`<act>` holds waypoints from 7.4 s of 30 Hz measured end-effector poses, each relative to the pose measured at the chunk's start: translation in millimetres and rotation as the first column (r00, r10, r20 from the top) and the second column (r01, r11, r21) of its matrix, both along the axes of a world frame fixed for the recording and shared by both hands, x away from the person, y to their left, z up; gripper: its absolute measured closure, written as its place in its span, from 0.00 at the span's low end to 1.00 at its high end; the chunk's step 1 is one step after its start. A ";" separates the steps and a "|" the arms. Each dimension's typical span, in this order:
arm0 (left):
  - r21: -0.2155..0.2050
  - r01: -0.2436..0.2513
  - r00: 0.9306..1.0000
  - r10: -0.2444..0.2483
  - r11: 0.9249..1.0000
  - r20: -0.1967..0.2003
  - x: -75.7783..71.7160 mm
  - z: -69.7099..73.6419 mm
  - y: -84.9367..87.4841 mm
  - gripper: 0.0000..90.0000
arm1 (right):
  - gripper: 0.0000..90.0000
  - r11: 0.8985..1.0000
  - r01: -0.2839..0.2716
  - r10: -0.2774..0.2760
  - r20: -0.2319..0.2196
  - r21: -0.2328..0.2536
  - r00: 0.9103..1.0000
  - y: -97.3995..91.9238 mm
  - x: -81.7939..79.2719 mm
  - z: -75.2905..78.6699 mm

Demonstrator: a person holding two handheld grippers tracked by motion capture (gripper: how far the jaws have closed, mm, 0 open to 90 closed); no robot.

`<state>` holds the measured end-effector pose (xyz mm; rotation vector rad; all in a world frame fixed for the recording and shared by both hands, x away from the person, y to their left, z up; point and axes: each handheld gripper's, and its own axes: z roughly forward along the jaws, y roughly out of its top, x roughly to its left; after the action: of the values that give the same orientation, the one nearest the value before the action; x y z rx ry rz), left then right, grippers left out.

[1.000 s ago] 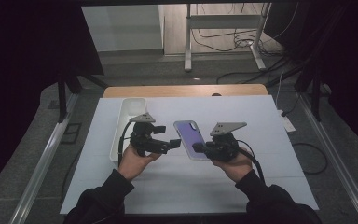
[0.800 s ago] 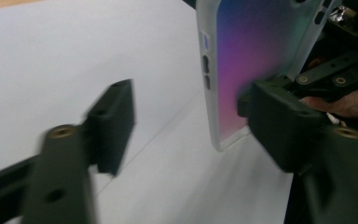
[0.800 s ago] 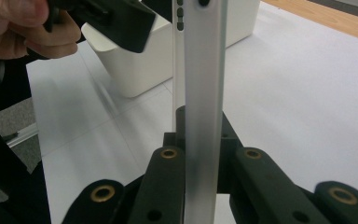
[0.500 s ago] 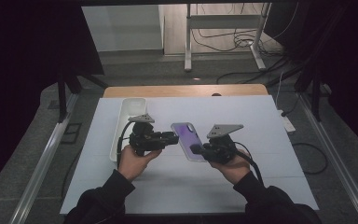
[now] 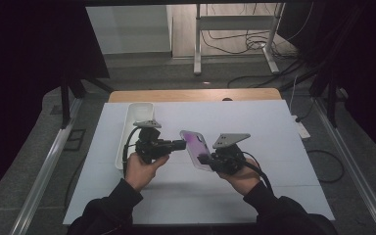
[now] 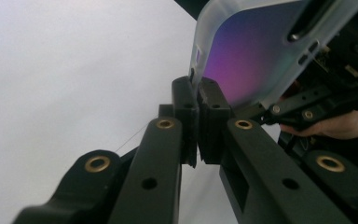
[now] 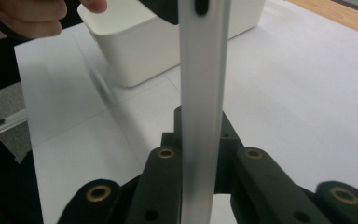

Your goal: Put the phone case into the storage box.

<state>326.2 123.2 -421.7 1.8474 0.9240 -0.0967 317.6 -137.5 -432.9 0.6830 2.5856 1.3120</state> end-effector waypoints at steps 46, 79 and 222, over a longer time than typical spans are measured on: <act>0.107 -0.060 0.996 0.053 0.992 0.069 -4.8 5.9 -0.6 0.98 | 0.02 1.000 -0.014 0.015 -0.033 0.024 0.999 3.3 6.6 -9.1; 0.103 -0.085 0.994 0.078 0.991 0.076 -5.0 11.3 12.6 0.98 | 0.00 0.998 -0.010 0.008 -0.032 -0.064 0.999 -5.4 8.4 -17.9; 0.157 -0.582 0.811 0.555 0.798 0.188 83.2 28.9 137.3 0.98 | 0.00 0.949 0.313 -0.314 -0.066 -0.030 0.947 -175.4 -40.3 -17.9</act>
<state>409.4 260.5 -392.8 1.6548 1.4000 0.5133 277.3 -312.9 -450.7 1.1023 2.4060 1.1792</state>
